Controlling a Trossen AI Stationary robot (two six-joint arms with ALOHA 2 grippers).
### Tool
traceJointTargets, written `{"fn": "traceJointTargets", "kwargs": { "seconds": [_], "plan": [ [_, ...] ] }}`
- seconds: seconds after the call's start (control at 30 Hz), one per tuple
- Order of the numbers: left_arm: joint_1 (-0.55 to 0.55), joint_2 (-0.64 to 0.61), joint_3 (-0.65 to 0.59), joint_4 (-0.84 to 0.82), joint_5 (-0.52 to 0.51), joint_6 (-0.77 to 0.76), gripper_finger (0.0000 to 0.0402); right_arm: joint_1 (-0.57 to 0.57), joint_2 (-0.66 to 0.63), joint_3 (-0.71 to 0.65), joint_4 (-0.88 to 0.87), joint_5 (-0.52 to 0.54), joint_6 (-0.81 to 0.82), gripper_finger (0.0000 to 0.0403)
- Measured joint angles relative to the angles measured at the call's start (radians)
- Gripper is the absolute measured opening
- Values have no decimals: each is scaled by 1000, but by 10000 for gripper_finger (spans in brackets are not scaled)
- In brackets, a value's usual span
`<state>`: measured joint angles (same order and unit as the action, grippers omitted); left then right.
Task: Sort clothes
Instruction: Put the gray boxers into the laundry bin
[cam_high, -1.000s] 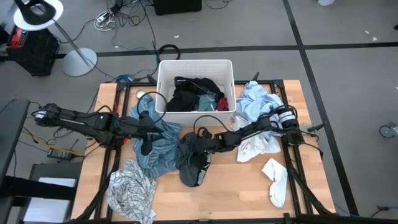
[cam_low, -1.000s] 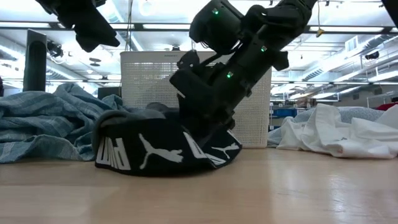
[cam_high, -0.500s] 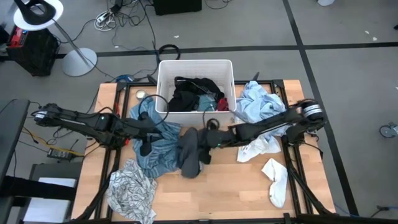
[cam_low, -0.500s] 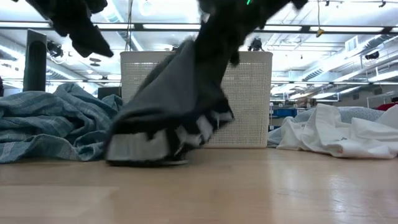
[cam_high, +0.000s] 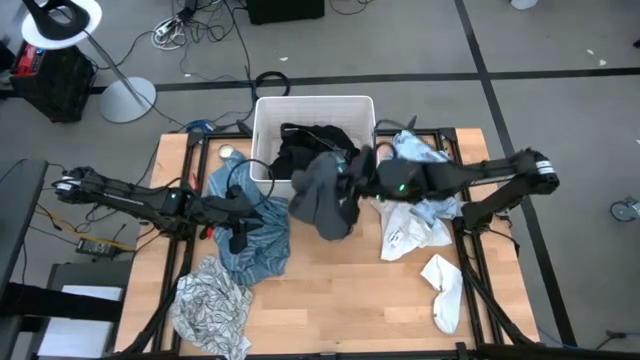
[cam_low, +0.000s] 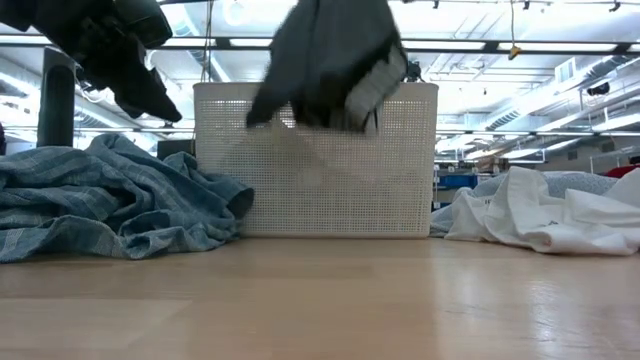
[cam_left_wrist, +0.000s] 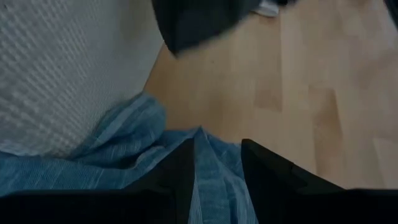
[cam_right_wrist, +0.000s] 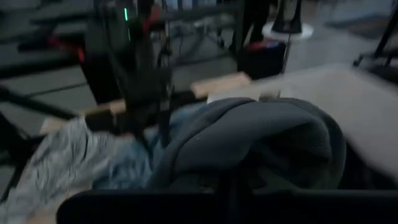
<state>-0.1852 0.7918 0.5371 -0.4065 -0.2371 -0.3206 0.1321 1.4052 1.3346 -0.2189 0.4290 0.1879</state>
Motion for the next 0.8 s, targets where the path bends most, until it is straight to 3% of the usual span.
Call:
{"fn": "traceJointTargets", "kwargs": {
  "seconds": [0.4, 0.8],
  "plan": [
    [0, 0, -22, 5, 6, 2, 137, -195, 129, 472, -182, -8, -171, 3],
    [0, 0, -22, 7, 6, 27, 137, -413, 265, 504, -265, -77, -56, 16]
  ]
}}
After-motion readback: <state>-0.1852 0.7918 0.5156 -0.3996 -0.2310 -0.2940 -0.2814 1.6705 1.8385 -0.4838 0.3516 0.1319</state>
